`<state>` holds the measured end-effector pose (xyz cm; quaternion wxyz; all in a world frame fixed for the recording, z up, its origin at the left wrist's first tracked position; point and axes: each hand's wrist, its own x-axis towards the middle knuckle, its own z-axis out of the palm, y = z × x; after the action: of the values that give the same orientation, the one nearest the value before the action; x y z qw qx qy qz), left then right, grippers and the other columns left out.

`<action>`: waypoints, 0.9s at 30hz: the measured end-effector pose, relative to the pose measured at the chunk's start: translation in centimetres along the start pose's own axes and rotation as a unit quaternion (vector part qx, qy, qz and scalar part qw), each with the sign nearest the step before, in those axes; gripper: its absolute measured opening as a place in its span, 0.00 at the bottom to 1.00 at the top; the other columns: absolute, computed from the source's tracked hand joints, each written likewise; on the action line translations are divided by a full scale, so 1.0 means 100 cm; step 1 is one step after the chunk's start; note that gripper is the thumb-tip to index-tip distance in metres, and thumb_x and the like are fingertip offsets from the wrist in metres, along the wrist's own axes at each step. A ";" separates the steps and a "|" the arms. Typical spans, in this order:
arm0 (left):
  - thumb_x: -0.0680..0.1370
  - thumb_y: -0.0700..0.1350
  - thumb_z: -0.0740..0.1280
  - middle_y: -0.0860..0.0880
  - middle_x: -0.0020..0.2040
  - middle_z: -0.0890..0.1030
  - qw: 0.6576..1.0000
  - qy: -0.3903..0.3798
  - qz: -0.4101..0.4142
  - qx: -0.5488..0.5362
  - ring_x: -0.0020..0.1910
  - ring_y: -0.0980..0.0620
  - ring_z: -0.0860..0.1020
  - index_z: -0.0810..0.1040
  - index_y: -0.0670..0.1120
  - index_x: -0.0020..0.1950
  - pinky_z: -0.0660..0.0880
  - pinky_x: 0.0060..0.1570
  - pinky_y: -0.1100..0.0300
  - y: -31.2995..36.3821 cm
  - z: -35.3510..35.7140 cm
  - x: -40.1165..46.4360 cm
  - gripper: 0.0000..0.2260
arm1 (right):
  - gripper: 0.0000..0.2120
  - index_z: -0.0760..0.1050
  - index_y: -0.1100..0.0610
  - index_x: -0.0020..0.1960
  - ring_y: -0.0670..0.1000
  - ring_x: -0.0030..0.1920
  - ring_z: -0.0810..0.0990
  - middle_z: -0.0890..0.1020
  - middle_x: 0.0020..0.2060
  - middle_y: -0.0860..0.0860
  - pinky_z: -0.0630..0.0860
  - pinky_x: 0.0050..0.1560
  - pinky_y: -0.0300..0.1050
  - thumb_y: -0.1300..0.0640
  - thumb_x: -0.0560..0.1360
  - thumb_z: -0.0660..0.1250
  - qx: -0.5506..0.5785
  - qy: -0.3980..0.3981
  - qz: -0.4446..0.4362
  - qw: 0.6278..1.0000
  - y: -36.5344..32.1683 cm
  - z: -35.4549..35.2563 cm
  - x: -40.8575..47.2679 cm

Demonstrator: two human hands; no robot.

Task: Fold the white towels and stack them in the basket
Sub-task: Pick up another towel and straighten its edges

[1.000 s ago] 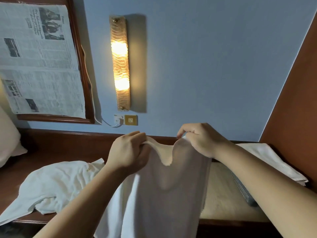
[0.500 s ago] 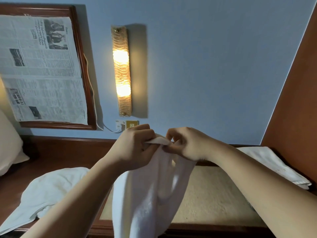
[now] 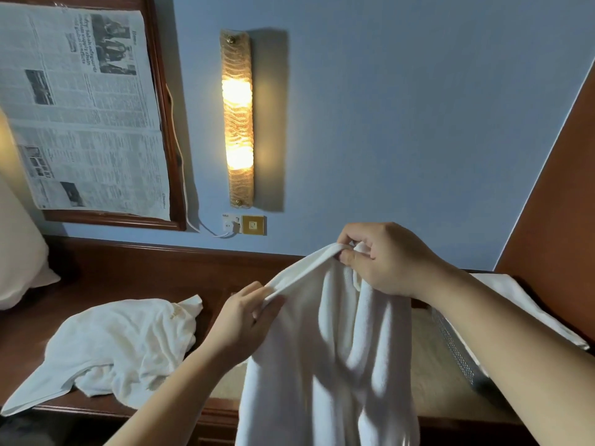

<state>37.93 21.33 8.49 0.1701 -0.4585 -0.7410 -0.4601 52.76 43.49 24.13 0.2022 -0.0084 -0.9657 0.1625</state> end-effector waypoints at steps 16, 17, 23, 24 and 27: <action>0.84 0.48 0.68 0.53 0.41 0.71 0.978 -0.001 0.154 0.141 0.39 0.51 0.69 0.75 0.47 0.42 0.73 0.36 0.52 -0.016 -0.009 0.020 0.12 | 0.06 0.76 0.42 0.43 0.44 0.34 0.74 0.78 0.33 0.35 0.68 0.35 0.44 0.45 0.79 0.68 -0.076 -0.013 0.091 0.993 0.061 -0.013 -0.023; 0.85 0.49 0.67 0.53 0.41 0.71 0.976 -0.011 0.162 0.143 0.39 0.51 0.69 0.76 0.47 0.44 0.73 0.36 0.52 -0.015 -0.011 0.023 0.11 | 0.06 0.76 0.42 0.43 0.44 0.35 0.75 0.78 0.33 0.36 0.67 0.35 0.44 0.45 0.79 0.68 -0.090 -0.024 0.104 0.990 0.063 -0.012 -0.022; 0.83 0.44 0.67 0.55 0.33 0.63 0.976 -0.050 0.177 0.117 0.34 0.55 0.62 0.59 0.50 0.38 0.65 0.31 0.58 0.016 -0.016 0.044 0.19 | 0.04 0.76 0.39 0.46 0.47 0.50 0.80 0.81 0.44 0.37 0.71 0.45 0.44 0.42 0.73 0.68 -0.161 -0.094 0.104 0.977 0.057 0.009 -0.018; 0.81 0.43 0.69 0.54 0.32 0.62 0.976 -0.054 0.180 0.114 0.33 0.54 0.61 0.59 0.49 0.37 0.63 0.31 0.58 0.022 -0.015 0.047 0.21 | 0.10 0.76 0.37 0.51 0.45 0.51 0.80 0.82 0.47 0.36 0.73 0.47 0.44 0.37 0.71 0.70 -0.160 -0.114 0.093 0.976 0.052 0.013 -0.017; 0.79 0.43 0.72 0.52 0.30 0.65 0.973 -0.087 0.194 0.093 0.32 0.54 0.63 0.63 0.46 0.34 0.63 0.30 0.57 0.039 -0.012 0.058 0.20 | 0.40 0.69 0.30 0.68 0.42 0.57 0.79 0.81 0.56 0.34 0.76 0.57 0.45 0.21 0.59 0.74 -0.069 -0.188 0.065 0.978 0.025 0.024 -0.014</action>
<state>38.03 23.99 15.05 0.2332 -0.6139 -0.6894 -0.3058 52.96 45.01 20.78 0.0049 -0.0547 -0.9928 0.1067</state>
